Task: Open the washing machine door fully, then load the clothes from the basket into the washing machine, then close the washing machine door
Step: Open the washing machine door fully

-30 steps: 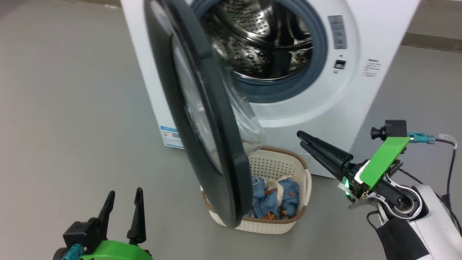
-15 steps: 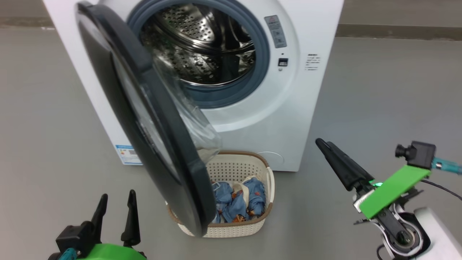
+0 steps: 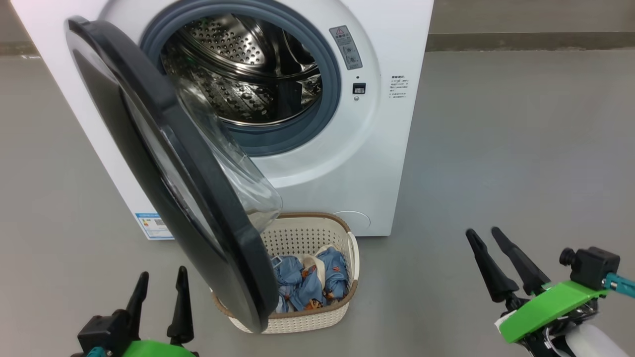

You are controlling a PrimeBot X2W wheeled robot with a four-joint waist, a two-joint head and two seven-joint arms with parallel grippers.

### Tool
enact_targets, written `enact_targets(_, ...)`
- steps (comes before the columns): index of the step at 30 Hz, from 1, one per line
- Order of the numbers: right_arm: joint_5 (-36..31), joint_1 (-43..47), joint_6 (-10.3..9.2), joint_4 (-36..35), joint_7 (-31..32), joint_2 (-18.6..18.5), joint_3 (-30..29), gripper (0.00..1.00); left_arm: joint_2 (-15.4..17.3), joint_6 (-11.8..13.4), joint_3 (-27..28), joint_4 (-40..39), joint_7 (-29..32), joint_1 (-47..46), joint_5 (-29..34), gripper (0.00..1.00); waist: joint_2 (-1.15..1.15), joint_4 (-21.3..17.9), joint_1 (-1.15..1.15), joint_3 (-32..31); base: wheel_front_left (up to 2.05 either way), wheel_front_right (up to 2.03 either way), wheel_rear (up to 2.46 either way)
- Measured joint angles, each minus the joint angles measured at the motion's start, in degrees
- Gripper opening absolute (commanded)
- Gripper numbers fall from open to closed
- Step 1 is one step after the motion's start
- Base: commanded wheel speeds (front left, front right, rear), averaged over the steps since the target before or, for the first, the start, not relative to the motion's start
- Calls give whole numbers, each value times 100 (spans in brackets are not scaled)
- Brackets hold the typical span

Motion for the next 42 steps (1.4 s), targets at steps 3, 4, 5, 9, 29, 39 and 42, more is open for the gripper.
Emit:
enact_targets(3, -456, 25, 0, 182, -12, 162, -341, 100, 1, 7, 10, -23, 0, 2, 0, 100, 0, -15, 0, 10, 0, 0, 0)
enact_targets(4, -672, 26, 0, 178, -13, 227, -478, 100, 0, 7, 18, -31, 0, 3, 0, 100, 0, -23, 0, 20, 0, 0, 0)
enact_targets(5, -940, 32, 0, 174, -14, 270, -576, 100, 1, 7, 29, -38, 0, 4, 0, 100, 0, -32, 0, 31, 0, 0, 0)
enact_targets(9, -1742, 185, 0, 112, -18, 491, -1001, 100, 1, 7, 67, -55, -1, 23, 0, 100, 0, -57, 0, 82, 0, 0, 0)
enact_targets(29, -2704, 562, 1, -162, -18, 859, -1558, 100, 1, 51, 73, -172, 0, 60, -1, 100, 0, 35, 0, 183, 0, 0, 0)
enact_targets(39, -2841, 562, 1, -155, -18, 866, -1553, 100, 1, 81, 69, -201, 0, 60, -25, 100, 0, 62, 0, 192, 0, 0, 0)
enact_targets(42, -2841, 561, 1, -152, -18, 866, -1545, 100, 1, 81, 70, -202, 0, 60, -26, 100, 0, 56, 0, 198, 0, 0, 0)
